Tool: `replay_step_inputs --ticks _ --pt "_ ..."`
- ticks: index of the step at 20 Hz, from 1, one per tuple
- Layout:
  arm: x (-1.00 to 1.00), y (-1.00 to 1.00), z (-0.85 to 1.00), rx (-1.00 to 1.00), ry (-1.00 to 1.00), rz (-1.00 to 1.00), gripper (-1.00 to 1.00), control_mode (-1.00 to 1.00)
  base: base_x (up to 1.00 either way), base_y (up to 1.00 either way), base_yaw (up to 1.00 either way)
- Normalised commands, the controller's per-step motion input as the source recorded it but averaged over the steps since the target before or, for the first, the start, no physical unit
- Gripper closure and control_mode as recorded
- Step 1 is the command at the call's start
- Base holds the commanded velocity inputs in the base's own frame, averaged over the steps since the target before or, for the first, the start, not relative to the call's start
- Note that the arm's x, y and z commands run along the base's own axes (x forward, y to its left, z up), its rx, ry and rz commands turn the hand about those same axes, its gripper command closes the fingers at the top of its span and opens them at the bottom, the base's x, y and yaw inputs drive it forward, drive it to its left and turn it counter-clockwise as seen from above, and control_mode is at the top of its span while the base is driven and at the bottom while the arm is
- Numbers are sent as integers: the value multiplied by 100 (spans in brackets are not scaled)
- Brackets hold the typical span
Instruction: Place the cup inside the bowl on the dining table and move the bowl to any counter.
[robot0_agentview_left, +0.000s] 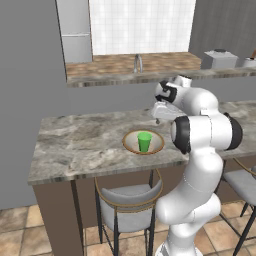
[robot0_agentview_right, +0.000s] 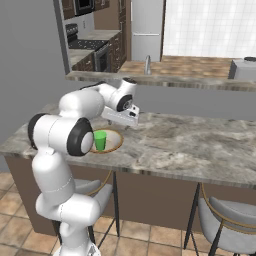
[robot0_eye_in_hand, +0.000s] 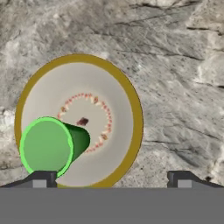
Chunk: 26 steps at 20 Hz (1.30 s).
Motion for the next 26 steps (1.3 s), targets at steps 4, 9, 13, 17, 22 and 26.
replay_step_inputs --ticks 4,9,13,17,22,26 --pt "0 0 -3 7 0 17 -100 -100 0 0 0" --pt "0 0 0 8 -6 20 -100 -100 0 0 0" --pt "0 0 0 5 -7 20 -100 -100 0 0 0" --pt "-2 -7 0 1 -3 12 -100 -100 0 0 0" --pt "-5 -11 -4 0 -2 0 -100 -100 0 0 0" --pt "0 -2 -29 0 0 -6 -100 -100 0 0 0"
